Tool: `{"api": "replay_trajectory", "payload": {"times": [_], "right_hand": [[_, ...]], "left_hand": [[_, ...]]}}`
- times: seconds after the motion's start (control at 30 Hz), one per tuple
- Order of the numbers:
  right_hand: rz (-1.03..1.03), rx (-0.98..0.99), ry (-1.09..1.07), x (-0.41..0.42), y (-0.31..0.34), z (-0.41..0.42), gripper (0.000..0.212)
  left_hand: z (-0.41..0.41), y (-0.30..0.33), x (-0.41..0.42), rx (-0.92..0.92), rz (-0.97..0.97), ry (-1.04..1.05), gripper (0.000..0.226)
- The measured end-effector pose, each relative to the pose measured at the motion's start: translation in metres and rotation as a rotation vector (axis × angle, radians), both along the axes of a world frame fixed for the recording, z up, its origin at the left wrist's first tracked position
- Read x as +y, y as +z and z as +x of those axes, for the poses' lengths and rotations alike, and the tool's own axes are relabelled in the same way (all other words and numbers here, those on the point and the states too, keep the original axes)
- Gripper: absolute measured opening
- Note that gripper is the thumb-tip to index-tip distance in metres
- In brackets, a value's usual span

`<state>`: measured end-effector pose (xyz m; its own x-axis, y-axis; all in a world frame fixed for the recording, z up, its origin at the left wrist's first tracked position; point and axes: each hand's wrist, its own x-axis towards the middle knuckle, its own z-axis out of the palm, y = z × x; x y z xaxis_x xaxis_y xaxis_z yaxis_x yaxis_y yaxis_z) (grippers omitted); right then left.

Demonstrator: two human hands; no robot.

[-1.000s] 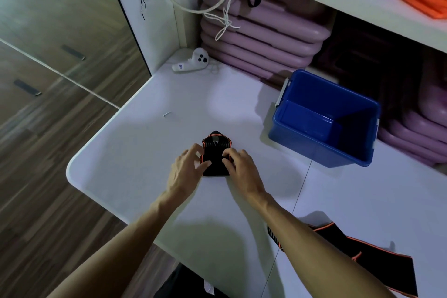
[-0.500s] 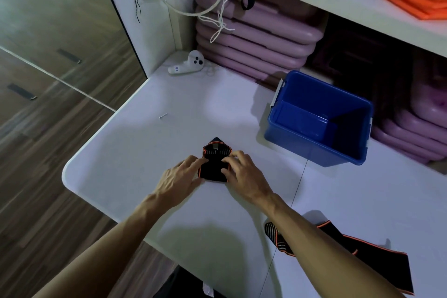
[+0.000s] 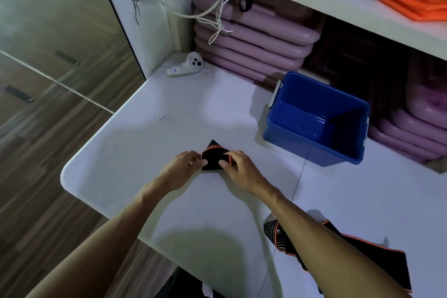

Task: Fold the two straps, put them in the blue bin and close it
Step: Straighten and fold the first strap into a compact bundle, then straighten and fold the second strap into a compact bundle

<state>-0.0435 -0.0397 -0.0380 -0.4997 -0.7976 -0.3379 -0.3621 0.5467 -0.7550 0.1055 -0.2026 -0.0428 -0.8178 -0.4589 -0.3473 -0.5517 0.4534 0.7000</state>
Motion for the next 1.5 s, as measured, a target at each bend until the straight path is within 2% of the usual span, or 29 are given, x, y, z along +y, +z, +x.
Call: {"api": "replay_trajectory", "payload": {"times": [0.13,0.2,0.3,0.37,0.4,0.47,0.53,0.6,0.73,0.83,0.93,1.07,1.23,1.37,1.5], "right_hand": [[-0.038,-0.175,-0.171,-0.007,0.006,0.001,0.039],[-0.046,-0.268,-0.218,-0.008,0.010,0.000,0.057],[0.029,-0.329,-0.180,-0.005,0.014,-0.004,0.087],[0.054,-0.296,-0.139,-0.002,0.021,-0.004,0.083],[0.025,-0.273,-0.113,0.001,0.026,-0.003,0.070],[-0.053,-0.258,-0.080,0.007,0.033,0.000,0.040],[-0.109,-0.277,-0.115,0.018,0.033,0.002,0.032],[-0.142,-0.271,-0.242,0.030,0.031,0.005,0.040],[-0.172,-0.075,-0.403,0.054,0.012,-0.005,0.047],[-0.164,0.024,-0.470,0.064,0.005,-0.017,0.052],[-0.170,0.101,-0.523,0.068,-0.001,-0.024,0.051],[-0.089,0.212,-0.611,0.064,-0.003,-0.037,0.045],[-0.201,0.182,-0.663,0.064,0.005,-0.038,0.045],[-0.225,0.192,-0.685,0.067,0.005,-0.034,0.055],[-0.231,0.152,-0.687,0.074,0.008,-0.028,0.067]], "left_hand": [[-0.011,0.002,0.002,0.002,0.117,0.174,0.028],[-0.014,0.007,0.003,0.015,0.265,0.243,0.030],[-0.015,0.014,-0.002,0.014,0.523,0.203,0.049],[-0.015,0.016,-0.005,-0.011,0.560,0.125,0.053],[-0.017,0.016,-0.006,-0.005,0.564,0.101,0.054],[-0.020,0.015,-0.004,0.033,0.520,0.049,0.053],[-0.027,0.014,0.004,0.100,0.429,-0.008,0.049],[-0.039,0.010,0.015,0.198,0.372,-0.072,0.050],[-0.070,0.000,0.045,0.363,0.178,-0.210,0.050],[-0.093,-0.002,0.063,0.413,-0.046,-0.319,0.049],[-0.114,-0.002,0.070,0.428,-0.154,-0.373,0.039],[-0.135,-0.001,0.070,0.390,-0.215,-0.400,0.032],[-0.144,-0.002,0.068,0.416,-0.227,-0.432,0.031],[-0.141,0.002,0.067,0.438,-0.218,-0.415,0.038],[-0.130,0.008,0.070,0.466,-0.235,-0.374,0.055]]}}
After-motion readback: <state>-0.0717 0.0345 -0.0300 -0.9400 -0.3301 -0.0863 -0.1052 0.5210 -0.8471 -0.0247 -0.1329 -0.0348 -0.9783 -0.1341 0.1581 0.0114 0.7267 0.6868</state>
